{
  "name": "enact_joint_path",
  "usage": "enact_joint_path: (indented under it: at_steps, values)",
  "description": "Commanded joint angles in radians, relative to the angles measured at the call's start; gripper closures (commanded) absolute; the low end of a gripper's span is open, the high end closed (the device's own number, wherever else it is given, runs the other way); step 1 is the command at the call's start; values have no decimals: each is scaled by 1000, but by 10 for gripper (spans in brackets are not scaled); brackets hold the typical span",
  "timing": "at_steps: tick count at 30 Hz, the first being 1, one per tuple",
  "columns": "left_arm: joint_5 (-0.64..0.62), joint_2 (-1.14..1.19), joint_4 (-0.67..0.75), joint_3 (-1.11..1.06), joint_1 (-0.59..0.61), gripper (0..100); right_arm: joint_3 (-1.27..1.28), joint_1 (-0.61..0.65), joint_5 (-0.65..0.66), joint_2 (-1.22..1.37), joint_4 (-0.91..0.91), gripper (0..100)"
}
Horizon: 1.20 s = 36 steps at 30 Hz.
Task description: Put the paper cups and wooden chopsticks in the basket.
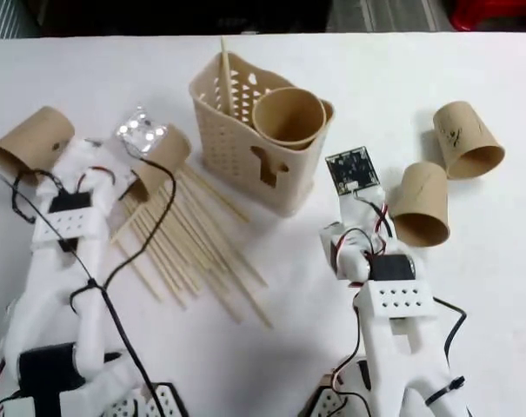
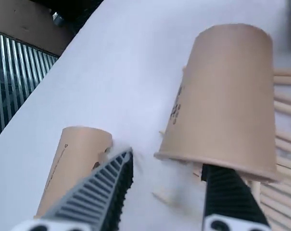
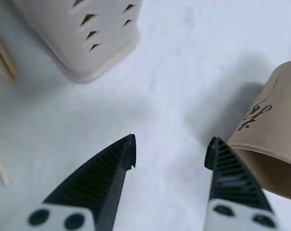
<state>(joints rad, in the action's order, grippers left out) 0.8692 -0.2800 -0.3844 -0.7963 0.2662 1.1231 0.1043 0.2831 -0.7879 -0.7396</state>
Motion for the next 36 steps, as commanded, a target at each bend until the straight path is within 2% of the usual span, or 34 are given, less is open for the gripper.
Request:
enact_joint_path:
  at_steps: [1,9,11,18,30,36]
  values:
    - [-17,33,28,11,-53,772,-5,-7,12,5,16,755]
    - [-12,122,129,8,-67,978,-5,-7,12,5,16,755]
    - [-17,117,120,8,-64,973,-5,-7,12,5,16,755]
    - [-18,-5,-31,8,-61,977,-5,-7,12,5,16,755]
    - [-18,-298,-328,12,39,977,-5,-8,12,5,16,755]
    - [-20,-493,-523,15,54,977,-9,-70,6,-2,16,755]
